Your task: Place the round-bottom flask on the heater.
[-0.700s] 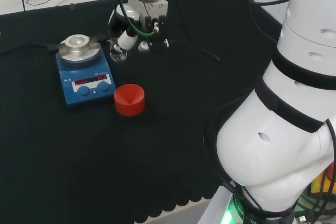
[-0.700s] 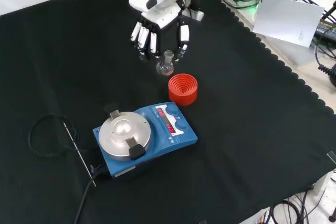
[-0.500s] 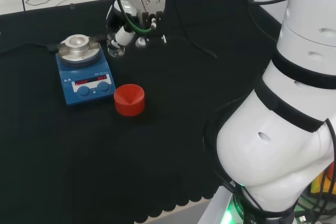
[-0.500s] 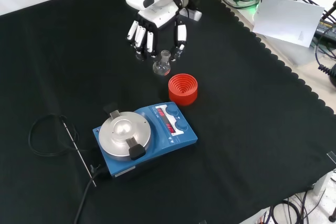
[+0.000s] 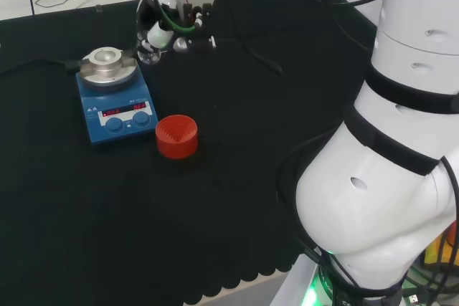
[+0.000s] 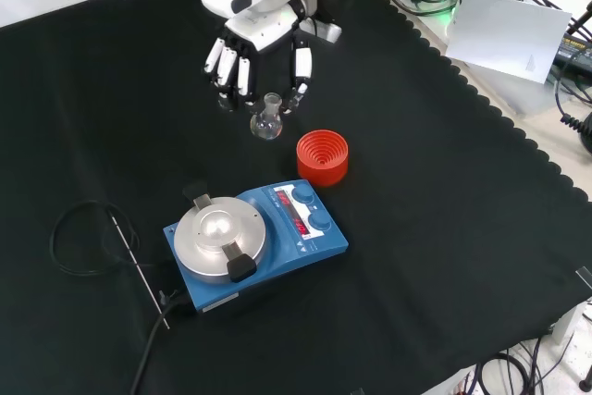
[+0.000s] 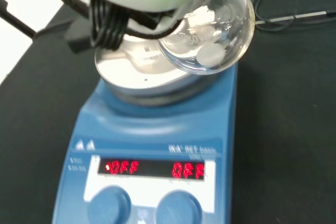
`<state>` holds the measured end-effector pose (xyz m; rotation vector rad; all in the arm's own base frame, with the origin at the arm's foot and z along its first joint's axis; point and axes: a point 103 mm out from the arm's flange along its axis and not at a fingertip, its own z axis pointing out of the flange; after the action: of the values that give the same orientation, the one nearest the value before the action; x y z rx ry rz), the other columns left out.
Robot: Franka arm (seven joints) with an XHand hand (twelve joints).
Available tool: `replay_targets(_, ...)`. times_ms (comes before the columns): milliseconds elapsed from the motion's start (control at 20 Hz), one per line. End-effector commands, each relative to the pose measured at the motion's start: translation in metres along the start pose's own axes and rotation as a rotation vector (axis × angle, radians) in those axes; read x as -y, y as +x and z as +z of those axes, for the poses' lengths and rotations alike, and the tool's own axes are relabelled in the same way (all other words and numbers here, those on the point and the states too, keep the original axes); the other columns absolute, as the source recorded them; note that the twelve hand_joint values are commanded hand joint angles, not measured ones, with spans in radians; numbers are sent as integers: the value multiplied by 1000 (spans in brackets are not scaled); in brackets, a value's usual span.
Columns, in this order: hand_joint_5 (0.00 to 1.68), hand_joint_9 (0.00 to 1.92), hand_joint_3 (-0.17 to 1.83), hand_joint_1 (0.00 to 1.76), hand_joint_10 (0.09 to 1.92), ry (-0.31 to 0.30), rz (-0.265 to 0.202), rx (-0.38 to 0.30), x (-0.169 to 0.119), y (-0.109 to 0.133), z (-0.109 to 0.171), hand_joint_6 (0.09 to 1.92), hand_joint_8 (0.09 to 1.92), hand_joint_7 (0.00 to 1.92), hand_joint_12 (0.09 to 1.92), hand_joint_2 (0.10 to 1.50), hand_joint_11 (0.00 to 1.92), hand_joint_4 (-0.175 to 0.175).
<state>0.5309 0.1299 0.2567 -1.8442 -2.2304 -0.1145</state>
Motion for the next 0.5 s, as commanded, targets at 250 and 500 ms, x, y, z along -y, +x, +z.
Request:
replay_targets(250, 1205, 859, 824, 1117, 532, 1, 8, -58, -44, 13, -4, 872, 653, 700, 1277, 602, 585, 175)
replay_targets(500, 1205, 861, 824, 1117, 531, 18, 18, -69, -64, 15, 1, 873, 653, 700, 1275, 602, 590, 175)
